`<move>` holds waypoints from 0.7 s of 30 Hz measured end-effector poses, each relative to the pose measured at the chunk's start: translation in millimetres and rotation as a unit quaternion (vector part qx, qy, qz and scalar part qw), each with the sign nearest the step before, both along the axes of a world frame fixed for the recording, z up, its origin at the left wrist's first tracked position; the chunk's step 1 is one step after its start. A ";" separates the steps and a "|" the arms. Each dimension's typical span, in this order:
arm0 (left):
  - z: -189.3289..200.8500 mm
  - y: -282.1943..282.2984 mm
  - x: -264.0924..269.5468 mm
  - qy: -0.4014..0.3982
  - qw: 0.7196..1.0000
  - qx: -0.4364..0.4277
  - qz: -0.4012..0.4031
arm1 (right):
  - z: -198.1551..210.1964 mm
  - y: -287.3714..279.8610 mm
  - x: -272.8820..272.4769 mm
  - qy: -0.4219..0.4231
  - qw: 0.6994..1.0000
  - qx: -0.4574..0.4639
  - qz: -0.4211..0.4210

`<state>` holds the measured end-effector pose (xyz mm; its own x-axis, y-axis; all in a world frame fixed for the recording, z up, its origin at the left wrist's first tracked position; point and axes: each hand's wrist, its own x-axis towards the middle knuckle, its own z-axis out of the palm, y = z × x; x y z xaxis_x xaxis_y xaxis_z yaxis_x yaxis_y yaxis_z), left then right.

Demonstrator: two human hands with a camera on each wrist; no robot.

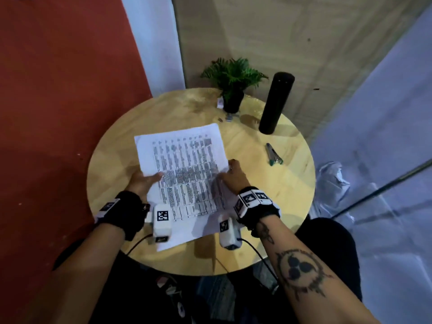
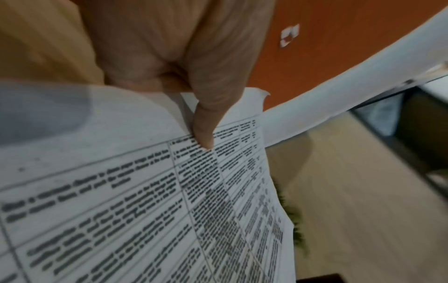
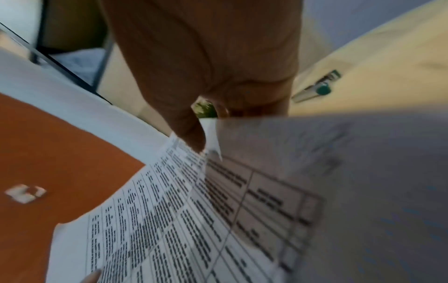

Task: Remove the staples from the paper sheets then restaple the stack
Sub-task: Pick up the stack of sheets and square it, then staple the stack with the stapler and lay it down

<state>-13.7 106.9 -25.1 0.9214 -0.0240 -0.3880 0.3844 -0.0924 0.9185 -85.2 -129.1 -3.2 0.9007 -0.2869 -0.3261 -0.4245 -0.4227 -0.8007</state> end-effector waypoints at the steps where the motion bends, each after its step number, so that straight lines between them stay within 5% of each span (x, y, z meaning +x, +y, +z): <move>1: -8.7 -2.4 -1.7 0.033 0.999 0.035 0.004 | -12.4 -1.7 -1.3 0.060 0.997 -0.018 0.041; 5: -42.3 -12.4 -10.9 0.095 0.979 0.179 0.005 | -49.4 -3.8 -17.2 0.118 0.984 -0.072 0.116; 8: -58.7 -23.5 -13.1 0.100 0.972 0.210 0.017 | -54.6 -30.9 -19.2 0.129 0.978 -0.102 0.132; 11: -73.8 -28.9 -9.0 0.110 0.964 0.241 0.022 | -50.4 -88.2 5.8 0.064 0.976 -0.206 0.007; 15: -85.0 -27.7 -6.8 0.112 0.958 0.264 0.022 | -48.5 -151.3 57.7 0.009 0.935 -0.342 -0.099; 21: -102.8 -16.2 0.2 0.111 0.966 0.234 0.019 | -84.3 -175.8 89.5 0.155 0.901 -0.403 0.042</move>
